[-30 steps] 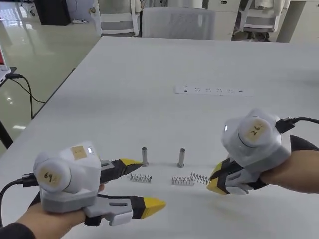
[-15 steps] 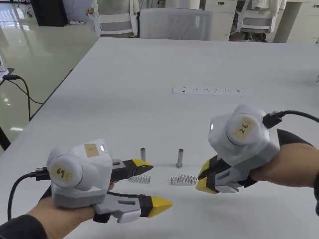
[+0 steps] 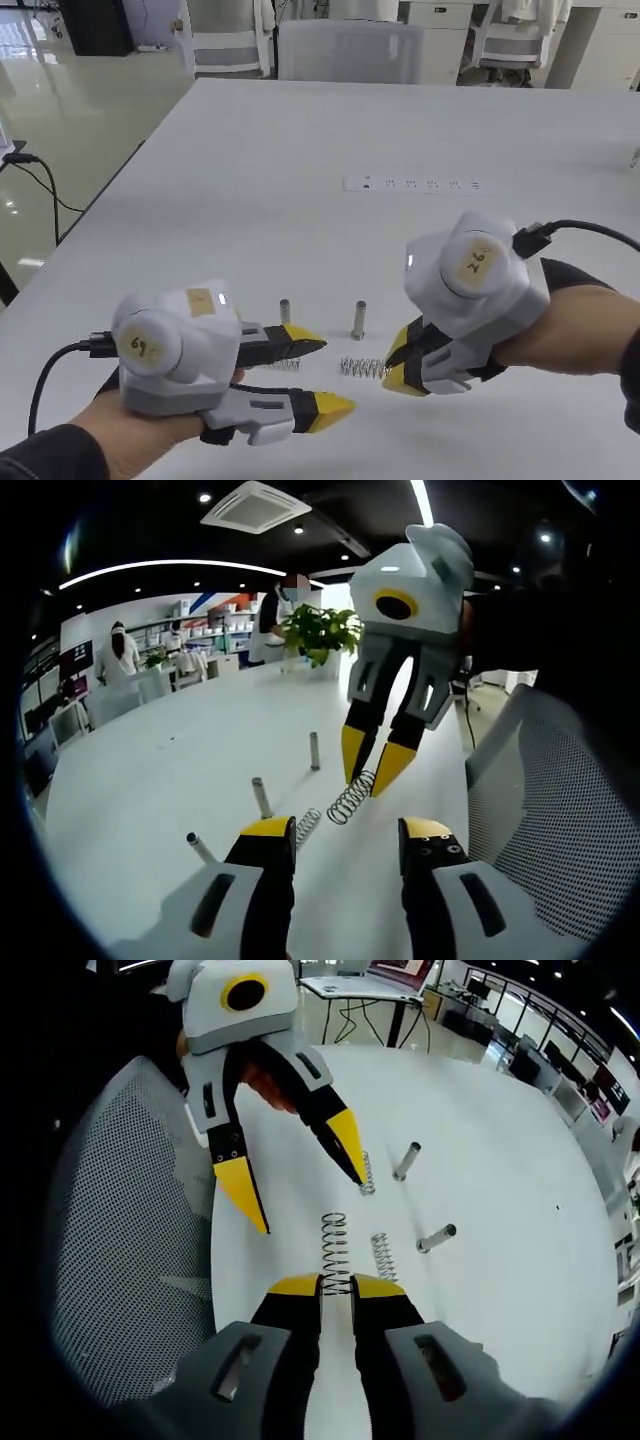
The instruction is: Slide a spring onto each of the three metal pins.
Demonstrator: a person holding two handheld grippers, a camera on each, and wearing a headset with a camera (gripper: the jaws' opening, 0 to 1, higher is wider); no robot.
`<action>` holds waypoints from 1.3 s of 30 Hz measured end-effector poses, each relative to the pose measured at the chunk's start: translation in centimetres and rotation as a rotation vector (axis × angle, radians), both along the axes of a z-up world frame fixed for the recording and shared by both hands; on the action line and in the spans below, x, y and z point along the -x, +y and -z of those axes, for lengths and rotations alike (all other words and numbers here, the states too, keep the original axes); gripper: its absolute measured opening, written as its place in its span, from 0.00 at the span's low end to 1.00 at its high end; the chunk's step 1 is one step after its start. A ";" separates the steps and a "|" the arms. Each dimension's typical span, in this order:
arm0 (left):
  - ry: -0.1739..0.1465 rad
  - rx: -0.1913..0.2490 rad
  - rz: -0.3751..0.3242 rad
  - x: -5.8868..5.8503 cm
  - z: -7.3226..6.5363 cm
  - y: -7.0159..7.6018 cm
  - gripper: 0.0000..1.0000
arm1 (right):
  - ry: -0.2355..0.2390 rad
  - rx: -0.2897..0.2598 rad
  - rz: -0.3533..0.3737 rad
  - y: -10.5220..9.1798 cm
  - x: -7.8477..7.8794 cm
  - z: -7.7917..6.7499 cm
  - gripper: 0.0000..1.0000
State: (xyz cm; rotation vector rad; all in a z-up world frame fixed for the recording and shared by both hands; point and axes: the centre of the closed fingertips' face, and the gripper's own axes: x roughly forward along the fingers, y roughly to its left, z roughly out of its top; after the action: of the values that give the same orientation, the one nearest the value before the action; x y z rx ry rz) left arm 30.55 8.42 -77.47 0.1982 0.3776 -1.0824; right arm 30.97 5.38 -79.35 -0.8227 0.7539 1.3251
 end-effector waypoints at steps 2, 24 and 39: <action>-0.002 -0.003 0.012 0.1 0.1 -0.2 0.37 | 0.000 0.002 -0.010 0.1 0.2 0.0 0.13; -0.014 -0.018 0.093 1.6 0.3 -1.4 0.14 | 0.022 -0.005 -0.122 0.4 2.1 -0.3 0.13; -0.038 -0.042 0.123 1.9 0.6 -1.4 0.09 | 0.045 -0.025 -0.142 0.4 2.5 -0.9 0.13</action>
State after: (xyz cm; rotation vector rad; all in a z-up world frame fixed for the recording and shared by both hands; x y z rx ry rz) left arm 28.66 7.03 -78.05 0.2822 0.3582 -1.1906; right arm 28.49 5.74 -78.47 -0.8414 0.7239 1.4812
